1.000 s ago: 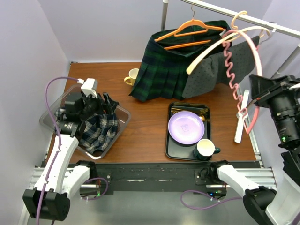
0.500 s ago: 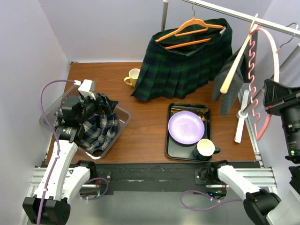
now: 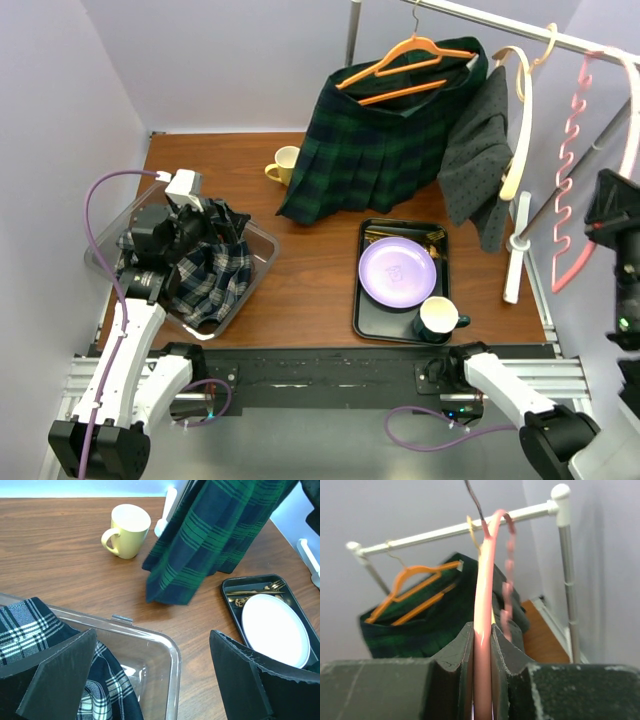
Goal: Remove the skirt from the hanger
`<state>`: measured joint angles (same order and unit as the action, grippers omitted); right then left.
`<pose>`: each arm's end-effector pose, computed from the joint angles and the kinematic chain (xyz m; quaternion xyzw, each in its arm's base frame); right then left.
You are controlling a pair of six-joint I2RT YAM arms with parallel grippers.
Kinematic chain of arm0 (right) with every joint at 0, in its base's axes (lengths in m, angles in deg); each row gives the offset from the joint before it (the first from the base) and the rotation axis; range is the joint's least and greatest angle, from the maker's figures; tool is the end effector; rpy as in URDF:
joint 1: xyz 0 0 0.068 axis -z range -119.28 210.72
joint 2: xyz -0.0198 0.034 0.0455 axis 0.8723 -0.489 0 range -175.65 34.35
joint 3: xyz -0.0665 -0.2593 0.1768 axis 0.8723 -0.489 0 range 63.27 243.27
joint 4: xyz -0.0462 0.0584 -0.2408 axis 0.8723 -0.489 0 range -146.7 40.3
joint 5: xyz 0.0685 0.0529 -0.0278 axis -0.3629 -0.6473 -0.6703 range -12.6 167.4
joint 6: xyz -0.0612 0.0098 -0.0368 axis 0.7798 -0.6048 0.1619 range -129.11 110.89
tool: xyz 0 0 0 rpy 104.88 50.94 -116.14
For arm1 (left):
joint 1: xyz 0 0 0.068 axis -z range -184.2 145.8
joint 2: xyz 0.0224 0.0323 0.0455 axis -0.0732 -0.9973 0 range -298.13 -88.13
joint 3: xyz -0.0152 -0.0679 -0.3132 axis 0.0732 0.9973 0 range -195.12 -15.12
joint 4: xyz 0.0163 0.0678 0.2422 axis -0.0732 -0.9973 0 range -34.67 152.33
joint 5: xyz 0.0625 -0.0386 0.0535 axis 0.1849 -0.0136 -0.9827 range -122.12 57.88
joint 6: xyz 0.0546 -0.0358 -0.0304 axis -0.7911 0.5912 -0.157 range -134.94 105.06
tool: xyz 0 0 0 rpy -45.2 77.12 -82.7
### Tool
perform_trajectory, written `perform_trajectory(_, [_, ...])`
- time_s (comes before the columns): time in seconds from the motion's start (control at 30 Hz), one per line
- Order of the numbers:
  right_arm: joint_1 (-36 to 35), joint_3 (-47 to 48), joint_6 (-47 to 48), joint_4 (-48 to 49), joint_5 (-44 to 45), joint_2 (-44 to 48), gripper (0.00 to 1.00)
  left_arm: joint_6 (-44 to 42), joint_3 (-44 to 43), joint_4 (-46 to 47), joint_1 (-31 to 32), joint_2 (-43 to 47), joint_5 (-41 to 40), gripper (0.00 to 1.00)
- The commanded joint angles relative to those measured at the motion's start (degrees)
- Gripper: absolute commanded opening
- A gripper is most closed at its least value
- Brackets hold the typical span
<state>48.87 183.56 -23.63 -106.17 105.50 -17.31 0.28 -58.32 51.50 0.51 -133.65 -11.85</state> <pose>-0.0147 -0.0317 0.6265 0.2030 0.6048 0.0238 0.7697 0.1617 -0.0341 0.3580 0.0382 0.7779 -0.2417 0.5787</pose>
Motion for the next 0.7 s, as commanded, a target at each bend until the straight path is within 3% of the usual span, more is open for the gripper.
perform_trajectory(0.0, [0.25, -5.23, 2.40, 1.62, 5.92, -3.62, 0.00, -0.81, 0.40, 1.51, 0.30, 0.34, -0.67, 1.00])
perform_trajectory(0.13, [0.17, -7.17, 0.99, 1.71, 5.13, -3.63, 0.00, -0.81, 0.48, 1.51, 0.30, 0.43, -0.50, 1.00])
perform_trajectory(0.4, [0.17, -16.65, 5.46, 12.43, 5.30, -0.19, 0.00, -0.63, 0.40, 1.60, 0.30, 0.60, -0.23, 1.00])
perform_trajectory(0.67, [0.26, -13.68, 8.63, 14.27, 6.18, -5.47, 0.00, -0.46, 0.57, 1.69, 0.30, 0.43, 0.29, 1.00])
